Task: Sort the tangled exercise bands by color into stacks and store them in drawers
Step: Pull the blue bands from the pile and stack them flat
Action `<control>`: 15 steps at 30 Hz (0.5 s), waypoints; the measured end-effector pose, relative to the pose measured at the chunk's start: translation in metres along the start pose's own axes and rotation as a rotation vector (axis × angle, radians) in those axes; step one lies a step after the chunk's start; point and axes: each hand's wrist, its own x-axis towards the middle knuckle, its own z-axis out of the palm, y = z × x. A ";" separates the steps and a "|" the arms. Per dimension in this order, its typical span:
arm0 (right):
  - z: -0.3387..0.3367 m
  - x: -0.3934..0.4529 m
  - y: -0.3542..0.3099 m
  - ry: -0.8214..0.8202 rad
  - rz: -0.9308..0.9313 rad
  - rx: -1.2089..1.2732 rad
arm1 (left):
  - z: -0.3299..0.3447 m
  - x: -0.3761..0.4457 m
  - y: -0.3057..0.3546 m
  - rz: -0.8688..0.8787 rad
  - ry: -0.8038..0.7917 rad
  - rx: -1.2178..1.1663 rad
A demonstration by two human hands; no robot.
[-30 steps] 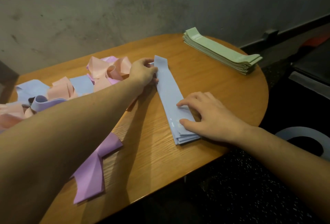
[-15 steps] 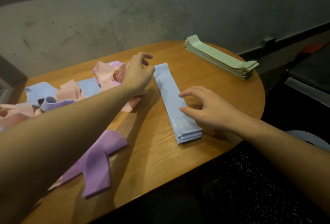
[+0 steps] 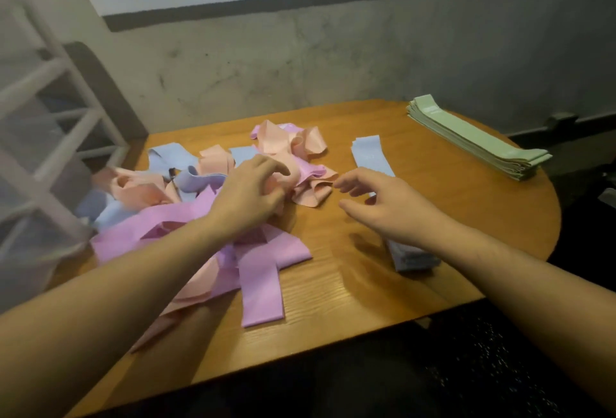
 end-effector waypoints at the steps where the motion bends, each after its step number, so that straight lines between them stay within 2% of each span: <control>1: 0.006 0.004 -0.004 -0.005 -0.004 0.015 | -0.005 -0.007 -0.007 -0.002 0.002 0.016; 11: 0.062 0.044 -0.040 -0.064 -0.034 0.049 | -0.036 -0.063 -0.065 -0.119 0.126 0.134; 15: 0.084 0.065 -0.055 -0.057 -0.069 0.040 | -0.035 -0.080 -0.083 -0.248 0.130 -0.053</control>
